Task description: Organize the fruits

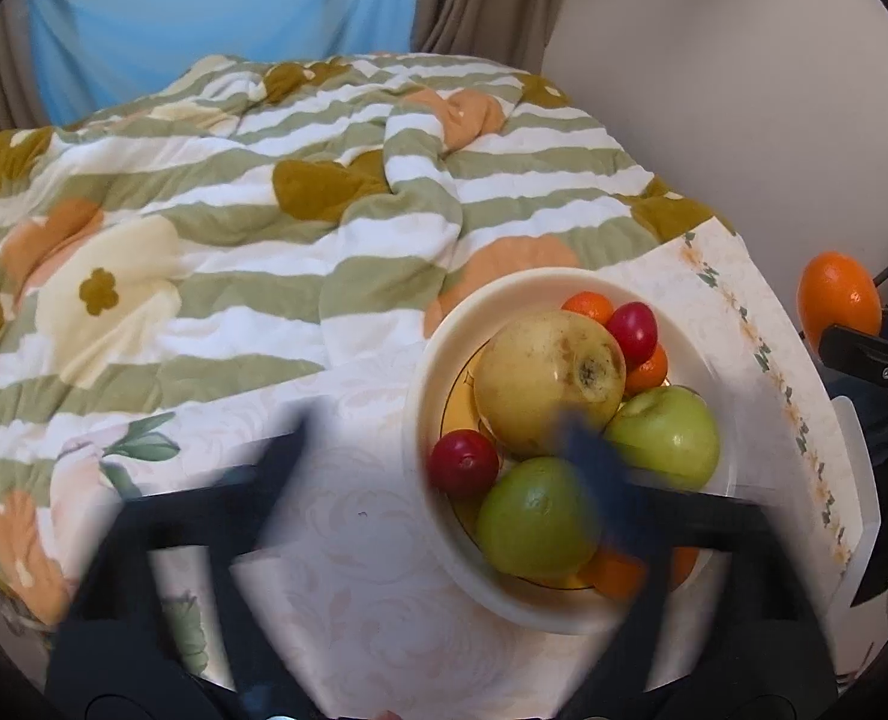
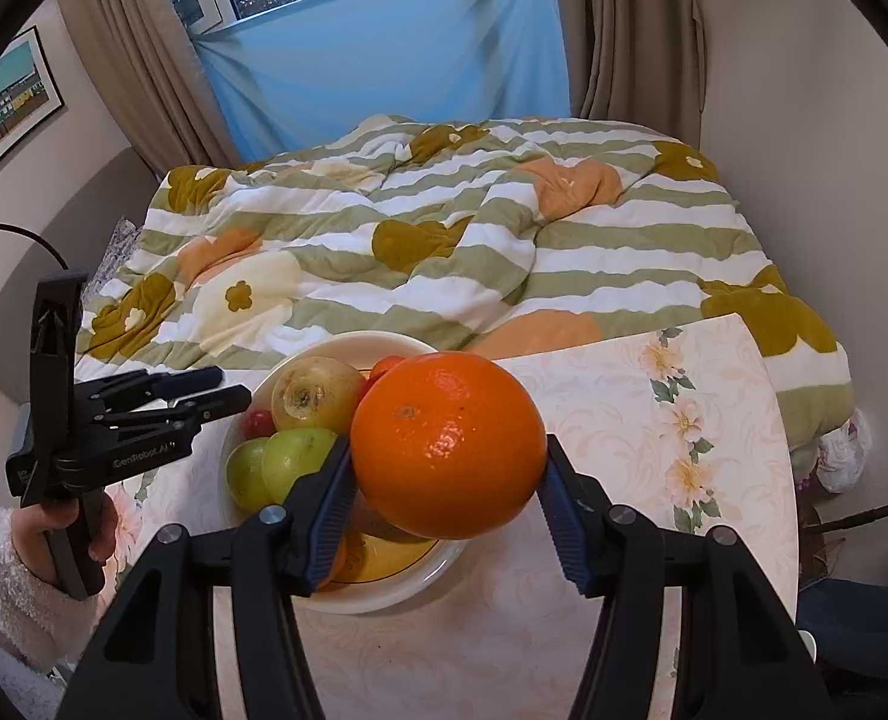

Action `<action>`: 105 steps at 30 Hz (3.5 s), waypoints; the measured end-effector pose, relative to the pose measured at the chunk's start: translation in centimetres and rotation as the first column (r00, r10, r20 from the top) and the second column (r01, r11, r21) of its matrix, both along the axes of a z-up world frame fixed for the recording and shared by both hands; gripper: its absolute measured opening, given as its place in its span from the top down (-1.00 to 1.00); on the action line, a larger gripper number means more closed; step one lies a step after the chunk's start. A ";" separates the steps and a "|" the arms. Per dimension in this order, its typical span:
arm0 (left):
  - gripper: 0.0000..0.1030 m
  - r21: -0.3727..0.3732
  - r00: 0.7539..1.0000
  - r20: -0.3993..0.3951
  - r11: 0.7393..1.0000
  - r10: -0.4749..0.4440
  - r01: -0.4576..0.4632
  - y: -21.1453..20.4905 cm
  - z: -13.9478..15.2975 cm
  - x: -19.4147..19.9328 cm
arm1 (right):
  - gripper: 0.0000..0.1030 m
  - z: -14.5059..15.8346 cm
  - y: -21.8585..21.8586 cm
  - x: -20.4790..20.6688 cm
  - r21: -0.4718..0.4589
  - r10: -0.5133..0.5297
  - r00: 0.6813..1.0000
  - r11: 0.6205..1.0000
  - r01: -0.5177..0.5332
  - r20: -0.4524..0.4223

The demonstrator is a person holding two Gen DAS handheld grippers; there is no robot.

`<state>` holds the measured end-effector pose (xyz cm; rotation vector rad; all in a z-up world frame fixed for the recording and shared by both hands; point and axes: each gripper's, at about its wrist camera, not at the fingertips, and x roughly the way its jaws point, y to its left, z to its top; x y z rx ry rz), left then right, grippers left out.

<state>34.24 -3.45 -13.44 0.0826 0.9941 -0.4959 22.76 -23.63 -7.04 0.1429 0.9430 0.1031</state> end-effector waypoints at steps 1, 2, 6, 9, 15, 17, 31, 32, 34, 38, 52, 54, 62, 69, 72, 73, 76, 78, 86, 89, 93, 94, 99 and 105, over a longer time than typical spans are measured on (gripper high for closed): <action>-1.00 -0.013 1.000 0.009 1.000 0.004 -0.004 0.2 0.3 -0.2 | -0.06 0.0 0.0 0.0 0.002 0.002 1.000 1.000 -0.002 0.001; -1.00 -0.011 1.000 0.010 1.000 0.009 -0.009 0.3 0.6 -0.2 | -0.06 0.1 0.1 0.1 0.004 0.005 1.000 1.000 -0.005 0.001; -1.00 0.009 0.999 0.019 0.999 0.036 -0.036 0.9 1.5 -0.9 | -0.06 0.0 0.2 0.3 0.014 0.017 1.000 1.000 -0.017 0.001; -1.00 0.018 0.998 0.033 0.998 0.059 -0.060 1.6 2.4 -1.6 | -0.06 -0.1 0.3 0.5 0.024 0.028 1.000 0.999 -0.028 0.000; -1.00 0.027 0.991 0.059 0.992 0.120 -0.122 3.3 4.1 -3.4 | -0.06 -0.3 0.9 1.3 0.027 0.066 0.998 0.997 -0.066 0.000; -1.00 0.024 0.988 0.062 0.989 0.142 -0.144 3.9 4.5 -4.0 | -0.06 -0.6 0.9 1.6 0.032 0.072 0.997 0.997 -0.072 0.001; -1.00 0.046 0.968 0.045 0.967 0.249 -0.251 6.1 3.8 -7.8 | -0.06 -4.9 0.0 3.7 0.027 0.080 0.996 0.996 -0.079 -0.034; -1.00 0.048 0.967 0.041 0.966 0.253 -0.255 6.1 3.6 -8.0 | -0.06 -5.2 0.0 3.8 0.028 0.083 0.996 0.996 -0.082 -0.035; -1.00 0.052 0.965 0.034 0.963 0.262 -0.263 6.0 3.3 -8.4 | -0.06 -5.8 -0.2 4.1 0.028 0.090 0.995 0.996 -0.089 -0.040; -1.00 0.059 0.961 0.017 0.959 0.275 -0.276 5.9 2.7 -9.1 | -0.06 -6.5 -0.5 4.3 0.039 0.097 0.994 0.995 -0.095 -0.046; -1.00 0.049 0.948 0.007 0.946 0.319 -0.319 5.6 2.3 -10.5 | -0.36 -7.1 -0.1 4.5 0.099 0.163 0.985 0.983 -0.158 -0.053; -1.00 0.046 0.945 0.006 0.944 0.327 -0.327 5.5 2.2 -10.9 | -0.75 -7.1 0.0 4.4 0.102 0.174 0.984 0.980 -0.169 -0.047; -1.00 0.041 0.933 0.032 0.932 0.359 -0.360 5.2 3.0 -13.1 | -0.94 -5.9 0.0 3.6 0.055 0.190 0.982 0.980 -0.189 0.002; -1.00 0.039 0.915 0.123 0.919 0.384 -0.391 4.1 7.2 -16.4 | -0.99 -1.1 -0.3 0.2 0.024 0.193 0.978 0.980 -0.196 0.078; -1.00 0.044 0.902 0.174 0.912 0.395 -0.408 3.6 9.5 -18.0 | -0.99 1.7 -0.4 -2.1 -0.001 0.182 0.977 0.983 -0.183 0.108; -1.00 0.043 0.898 0.190 0.910 0.398 -0.413 3.4 10.2 -18.6 | -0.99 2.4 -0.3 -2.8 -0.012 0.179 0.977 0.984 -0.179 0.113; -1.00 0.049 0.880 0.238 0.900 0.410 -0.433 2.9 12.3 -20.4 | -0.99 5.1 -0.3 -5.5 -0.045 0.159 0.978 0.987 -0.154 0.133; -1.00 0.056 0.870 0.267 0.895 0.414 -0.443 2.6 13.5 -21.7 | -0.99 6.5 -0.3 -7.2 -0.066 0.137 0.979 0.990 -0.129 0.148; -1.00 0.030 0.847 0.318 0.888 0.426 -0.458 2.3 16.1 -25.7 | -0.99 8.8 0.0 -13.5 -0.109 0.018 0.988 0.994 -0.002 0.154; -1.00 0.002 0.852 0.321 0.899 0.414 -0.438 2.8 16.7 -27.0 | -0.99 8.7 0.8 -15.5 -0.158 -0.018 0.988 0.987 0.043 0.156; -1.00 -0.011 0.859 0.319 0.908 0.400 -0.419 3.5 17.0 -28.4 | -0.99 8.8 1.5 -17.7 -0.209 -0.053 0.983 0.974 0.090 0.175; -1.00 -0.014 0.862 0.316 0.910 0.397 -0.414 3.6 17.0 -28.6 | -0.99 8.8 1.7 -18.0 -0.217 -0.059 0.983 0.971 0.097 0.176; -1.00 -0.009 0.868 0.323 0.918 0.377 -0.396 4.3 16.7 -29.9 | -0.99 9.3 2.3 -19.1 -0.234 -0.096 0.975 0.962 0.142 0.198; -1.00 -0.021 0.866 0.342 0.925 0.363 -0.380 4.7 16.9 -30.6 | -0.99 9.7 2.9 -20.3 -0.227 -0.124 0.966 0.958 0.176 0.226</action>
